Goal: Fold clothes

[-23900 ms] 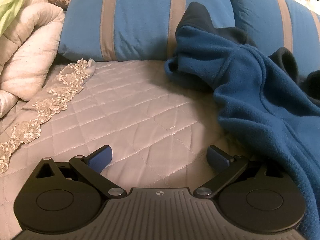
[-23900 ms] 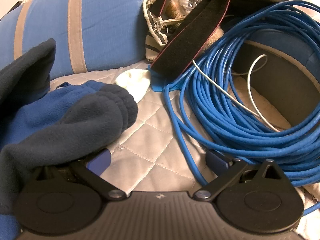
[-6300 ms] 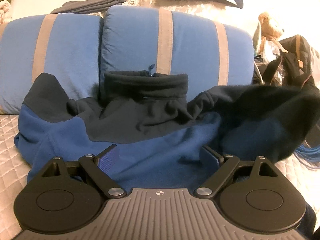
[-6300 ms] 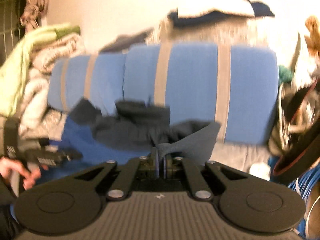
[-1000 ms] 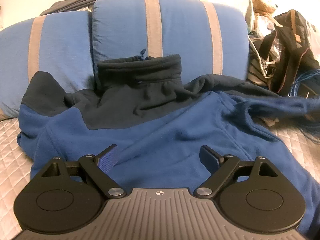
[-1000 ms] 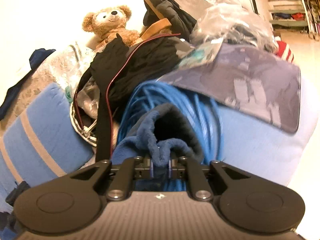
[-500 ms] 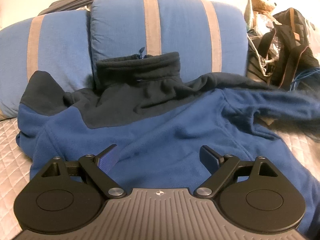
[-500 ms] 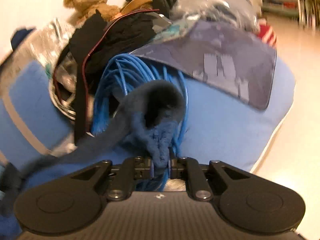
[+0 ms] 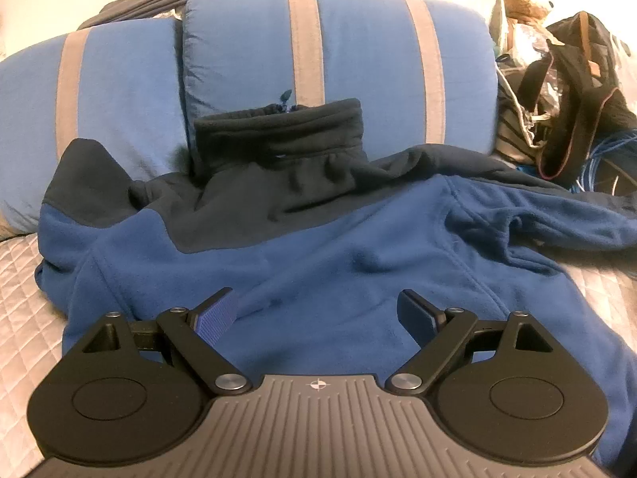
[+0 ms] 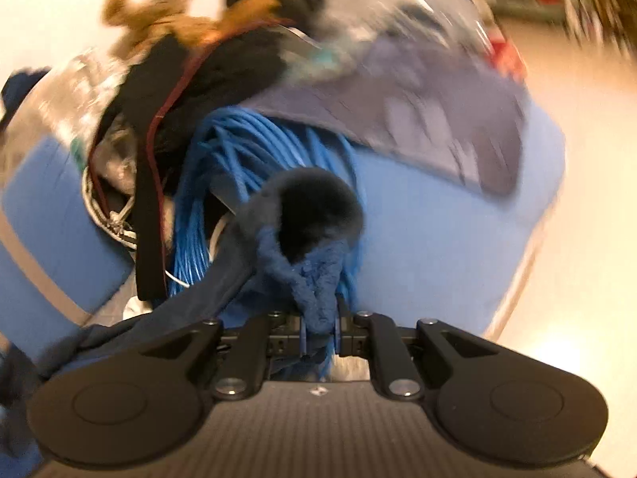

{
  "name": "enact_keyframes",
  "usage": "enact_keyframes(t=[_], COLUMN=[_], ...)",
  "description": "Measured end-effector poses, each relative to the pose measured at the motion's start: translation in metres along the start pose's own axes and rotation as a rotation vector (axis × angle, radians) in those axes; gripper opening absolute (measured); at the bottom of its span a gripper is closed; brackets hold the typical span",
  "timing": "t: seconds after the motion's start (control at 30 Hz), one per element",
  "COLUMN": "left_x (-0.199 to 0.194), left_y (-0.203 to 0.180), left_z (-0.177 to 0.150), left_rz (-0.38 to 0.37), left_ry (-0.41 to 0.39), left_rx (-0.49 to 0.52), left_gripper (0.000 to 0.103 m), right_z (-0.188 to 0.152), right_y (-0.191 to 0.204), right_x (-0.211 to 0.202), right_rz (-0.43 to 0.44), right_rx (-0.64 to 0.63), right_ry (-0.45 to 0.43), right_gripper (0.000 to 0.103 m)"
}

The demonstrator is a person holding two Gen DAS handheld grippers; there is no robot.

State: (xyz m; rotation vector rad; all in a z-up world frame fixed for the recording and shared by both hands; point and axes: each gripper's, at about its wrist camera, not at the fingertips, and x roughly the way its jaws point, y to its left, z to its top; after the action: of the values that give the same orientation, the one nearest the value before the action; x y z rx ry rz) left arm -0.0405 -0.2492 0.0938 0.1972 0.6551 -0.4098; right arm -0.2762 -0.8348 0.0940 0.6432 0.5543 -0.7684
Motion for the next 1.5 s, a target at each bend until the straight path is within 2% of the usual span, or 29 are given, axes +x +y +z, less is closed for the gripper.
enact_keyframes(t=[0.13, 0.23, 0.33, 0.43, 0.5, 0.57, 0.63, 0.73, 0.87, 0.97, 1.07, 1.17, 1.27, 1.3, 1.37, 1.5], left_x=[-0.002, -0.002, -0.002, -0.004, -0.005, -0.008, -0.011, -0.017, -0.02, -0.016, -0.008, 0.005, 0.02, 0.024, 0.032, 0.043], left_y=[0.0, 0.0, 0.001, 0.007, 0.014, 0.022, 0.029, 0.04, 0.063, 0.091, 0.113, 0.126, 0.131, 0.132, 0.132, 0.127], left_z=[0.0, 0.0, 0.001, 0.003, 0.005, 0.009, 0.013, 0.013, 0.007, -0.002, -0.013, -0.025, -0.035, -0.038, -0.043, -0.049], left_rz=[-0.009, -0.009, -0.007, -0.004, -0.004, -0.024, -0.052, -0.133, -0.247, -0.275, -0.307, -0.347, -0.371, -0.377, -0.404, -0.492], left_ry=[-0.006, -0.007, -0.012, -0.029, -0.041, -0.057, -0.073, -0.1, -0.1, -0.065, -0.01, 0.066, 0.139, 0.162, 0.205, 0.266], left_rx=[0.002, 0.001, -0.006, -0.025, -0.055, -0.107, -0.156, -0.235, -0.385, -0.536, -0.651, -0.725, -0.759, -0.767, -0.789, -0.832], left_gripper=[0.088, 0.088, 0.088, 0.088, 0.088, 0.088, 0.088, 0.089, 0.089, 0.089, 0.089, 0.089, 0.089, 0.089, 0.088, 0.089], right_z=[0.035, 0.066, 0.087, 0.081, 0.062, 0.026, -0.026, -0.106, -0.203, -0.262, -0.312, -0.341, -0.348, -0.348, -0.348, -0.353], right_y=[0.045, 0.079, 0.131, 0.197, 0.246, 0.293, 0.331, 0.374, 0.406, 0.417, 0.42, 0.42, 0.416, 0.416, 0.414, 0.409], right_x=[-0.007, -0.01, -0.022, -0.044, -0.059, -0.076, -0.087, -0.09, -0.065, -0.042, -0.031, -0.022, -0.013, -0.013, -0.016, -0.022], right_rz=[-0.014, -0.003, 0.088, 0.221, 0.315, 0.402, 0.481, 0.573, 0.626, 0.638, 0.622, 0.58, 0.58, 0.583, 0.588, 0.614], right_rx=[-0.173, -0.255, -0.379, -0.554, -0.669, -0.782, -0.874, -0.977, -1.039, -1.072, -1.193, -1.34, -1.365, -1.374, -1.389, -1.441], right_ry=[-0.108, -0.181, -0.28, -0.346, -0.367, -0.37, -0.35, -0.294, -0.158, -0.061, -0.018, 0.051, 0.093, 0.088, 0.069, 0.008], right_gripper=[0.012, 0.012, 0.012, 0.012, 0.012, 0.012, 0.012, 0.012, 0.012, 0.012, 0.012, 0.013, 0.013, 0.014, 0.024, 0.027])
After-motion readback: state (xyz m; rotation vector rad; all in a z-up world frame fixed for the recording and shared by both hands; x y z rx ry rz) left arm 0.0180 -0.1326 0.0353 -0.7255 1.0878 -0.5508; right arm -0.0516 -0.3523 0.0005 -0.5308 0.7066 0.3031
